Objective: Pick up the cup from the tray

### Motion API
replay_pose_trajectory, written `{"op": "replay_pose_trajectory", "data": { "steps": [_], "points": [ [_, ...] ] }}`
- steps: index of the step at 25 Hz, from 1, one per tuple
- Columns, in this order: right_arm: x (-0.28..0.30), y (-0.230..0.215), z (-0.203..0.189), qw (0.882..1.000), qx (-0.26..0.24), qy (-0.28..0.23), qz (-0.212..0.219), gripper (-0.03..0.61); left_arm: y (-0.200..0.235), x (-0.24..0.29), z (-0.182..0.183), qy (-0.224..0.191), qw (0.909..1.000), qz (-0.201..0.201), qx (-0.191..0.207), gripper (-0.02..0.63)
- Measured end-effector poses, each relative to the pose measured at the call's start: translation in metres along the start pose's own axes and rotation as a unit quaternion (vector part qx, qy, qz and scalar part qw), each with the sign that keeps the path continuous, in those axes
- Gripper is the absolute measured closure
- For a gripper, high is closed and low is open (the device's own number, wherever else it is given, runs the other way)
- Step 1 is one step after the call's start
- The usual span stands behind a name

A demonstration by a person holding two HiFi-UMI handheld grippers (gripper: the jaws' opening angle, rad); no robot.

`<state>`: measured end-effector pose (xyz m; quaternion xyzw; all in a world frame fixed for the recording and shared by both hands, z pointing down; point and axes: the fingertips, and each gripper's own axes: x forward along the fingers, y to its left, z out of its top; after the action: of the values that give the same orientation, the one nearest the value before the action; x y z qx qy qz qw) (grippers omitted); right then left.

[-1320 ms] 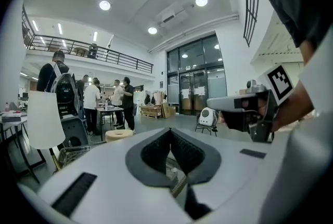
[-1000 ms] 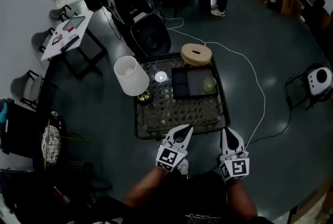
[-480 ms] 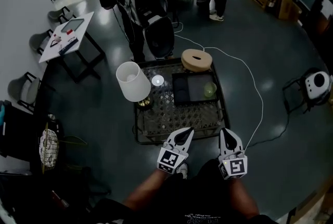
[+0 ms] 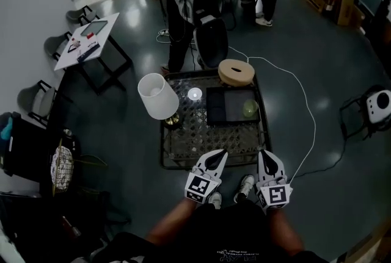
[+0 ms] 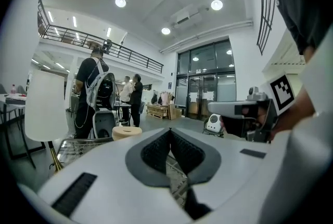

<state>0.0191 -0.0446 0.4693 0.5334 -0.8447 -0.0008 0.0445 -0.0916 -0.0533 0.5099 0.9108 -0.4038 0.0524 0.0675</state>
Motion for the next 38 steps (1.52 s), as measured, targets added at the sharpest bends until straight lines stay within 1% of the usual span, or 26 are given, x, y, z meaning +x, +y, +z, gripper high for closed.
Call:
{"op": "replay_pose_trajectory", "data": {
  "steps": [3, 9, 13, 16, 20, 23, 26, 30, 34, 38],
  "points": [
    [0.005, -0.012, -0.004, 1.000, 0.006, -0.003, 0.009, 0.571, -0.003, 0.014, 0.002, 0.003, 0.9999, 0.008, 0.009, 0.604],
    [0.019, -0.047, -0.012, 1.000, 0.017, 0.002, 0.024, 0.571, -0.013, 0.051, 0.003, 0.015, 0.9996, 0.021, 0.014, 0.604],
    [0.032, -0.077, -0.016, 0.999, 0.032, -0.003, 0.031, 0.571, -0.021, 0.078, 0.008, 0.007, 0.9998, 0.020, 0.001, 0.604],
    [0.044, -0.091, -0.010, 0.998, 0.033, -0.009, 0.044, 0.571, -0.022, 0.094, 0.008, 0.010, 0.9994, 0.032, -0.003, 0.604],
    [0.050, -0.111, -0.026, 0.998, 0.032, -0.007, 0.059, 0.571, -0.021, 0.114, 0.003, 0.019, 0.9986, 0.049, 0.001, 0.604],
    [0.059, -0.121, -0.016, 0.997, 0.036, -0.009, 0.067, 0.571, -0.018, 0.128, 0.001, 0.024, 0.9978, 0.061, 0.002, 0.604],
    [0.063, -0.131, -0.022, 0.996, 0.046, -0.005, 0.073, 0.571, -0.016, 0.139, 0.000, 0.026, 0.9968, 0.075, -0.001, 0.604],
    [0.066, -0.140, -0.021, 0.995, 0.040, -0.005, 0.087, 0.571, -0.014, 0.153, 0.004, 0.022, 0.9954, 0.093, 0.000, 0.604],
    [0.070, -0.148, -0.026, 0.995, 0.041, -0.006, 0.092, 0.571, -0.013, 0.166, 0.003, 0.028, 0.9950, 0.096, 0.000, 0.604],
    [0.083, -0.150, -0.029, 0.994, 0.034, 0.003, 0.099, 0.571, -0.007, 0.179, -0.002, 0.034, 0.9947, 0.097, -0.011, 0.604]
  ]
}}
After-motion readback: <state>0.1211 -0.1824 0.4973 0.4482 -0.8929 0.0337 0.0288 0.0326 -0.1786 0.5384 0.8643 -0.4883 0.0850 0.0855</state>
